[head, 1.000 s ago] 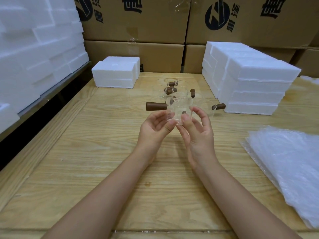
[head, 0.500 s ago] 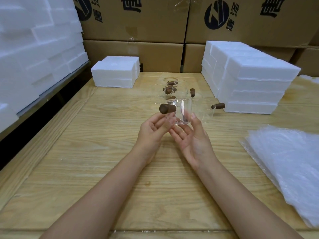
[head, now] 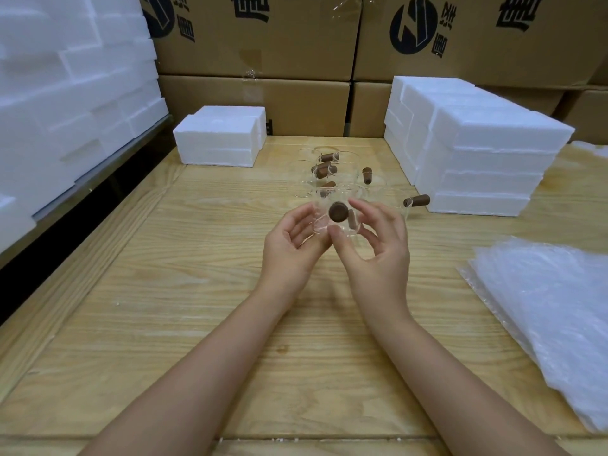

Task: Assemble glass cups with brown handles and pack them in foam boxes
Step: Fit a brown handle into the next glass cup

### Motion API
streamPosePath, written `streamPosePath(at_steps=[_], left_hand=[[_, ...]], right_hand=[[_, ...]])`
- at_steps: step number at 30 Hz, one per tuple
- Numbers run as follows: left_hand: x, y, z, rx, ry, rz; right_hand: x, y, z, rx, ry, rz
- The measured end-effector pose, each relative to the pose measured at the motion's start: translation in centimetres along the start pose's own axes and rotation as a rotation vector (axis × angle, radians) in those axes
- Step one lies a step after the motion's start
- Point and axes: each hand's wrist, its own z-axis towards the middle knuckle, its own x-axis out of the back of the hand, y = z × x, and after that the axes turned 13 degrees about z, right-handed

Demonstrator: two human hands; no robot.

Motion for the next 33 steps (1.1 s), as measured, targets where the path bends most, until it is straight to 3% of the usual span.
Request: streamPosePath(at_steps=[9, 14, 20, 23, 28, 33], left_hand=[[-0.8, 0.2, -0.6, -0.148, 0.113, 0.167], [-0.1, 0.5, -0.9, -0.174, 0.056, 0.098], [0.0, 0.4, -0.6, 0.065, -0.155, -0.100], [0.1, 0.3, -0.5, 0.084, -0.151, -0.106], [0.5, 0.5, -0.2, 0.084, -0.091, -0.076], [0.8, 0.3, -0.1, 0.064, -0.145, -0.028]], right_hand=[[0.1, -0.2, 0.3, -0.105, 0.081, 0.170], [0.5, -0.2, 0.9, -0.199, 0.133, 0.261], [0.5, 0.1, 1.2, -0.449, 0.058, 0.518], [0.6, 0.4, 1.3, -0.487, 0.012, 0.519], [1.5, 0.5, 2.0, -0.329, 0.035, 0.392], [3.0, 0.7, 2.2, 0.257, -0.308, -0.344]])
